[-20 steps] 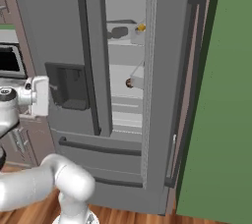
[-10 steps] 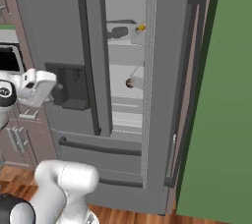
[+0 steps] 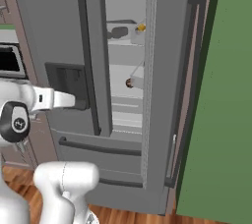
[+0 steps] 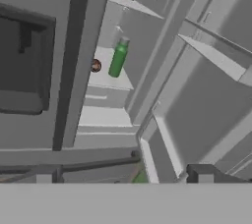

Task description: Place the tupperware on the top shelf of the fridge. Make space for the tupperware among the existing items by rearranging them on the shelves if needed. Close the fridge door when finished.

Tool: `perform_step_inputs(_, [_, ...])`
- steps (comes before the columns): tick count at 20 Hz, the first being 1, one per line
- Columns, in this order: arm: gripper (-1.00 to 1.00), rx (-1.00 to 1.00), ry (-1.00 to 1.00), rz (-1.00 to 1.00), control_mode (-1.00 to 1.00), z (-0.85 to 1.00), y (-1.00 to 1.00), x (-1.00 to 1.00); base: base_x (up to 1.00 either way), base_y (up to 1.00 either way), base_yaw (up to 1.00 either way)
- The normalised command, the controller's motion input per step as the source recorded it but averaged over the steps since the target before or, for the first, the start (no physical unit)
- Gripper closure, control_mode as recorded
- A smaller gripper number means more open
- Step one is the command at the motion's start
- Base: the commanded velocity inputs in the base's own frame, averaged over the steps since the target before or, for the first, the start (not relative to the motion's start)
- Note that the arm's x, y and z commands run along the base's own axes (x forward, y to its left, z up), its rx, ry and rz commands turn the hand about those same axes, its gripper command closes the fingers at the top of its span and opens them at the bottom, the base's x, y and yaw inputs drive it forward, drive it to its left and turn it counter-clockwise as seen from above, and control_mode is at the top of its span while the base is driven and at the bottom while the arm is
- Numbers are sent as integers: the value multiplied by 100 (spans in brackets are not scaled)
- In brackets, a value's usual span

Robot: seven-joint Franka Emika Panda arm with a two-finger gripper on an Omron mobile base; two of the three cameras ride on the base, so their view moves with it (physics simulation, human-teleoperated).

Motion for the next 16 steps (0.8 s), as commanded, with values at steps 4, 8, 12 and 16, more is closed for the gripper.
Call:
perform_step_inputs(4, [-100,53,-14,0,-100,44,-57,-89,0,0,0])
perform_step_inputs(8, [-100,47,-12,-1,-100,26,-49,-99,0,0,0])
perform_step_inputs(12, [-100,48,-13,-1,-100,-2,-72,-53,0,0,0])
perform_step_inputs(16, [-100,47,-16,0,-100,-4,-95,-9,0,0,0])
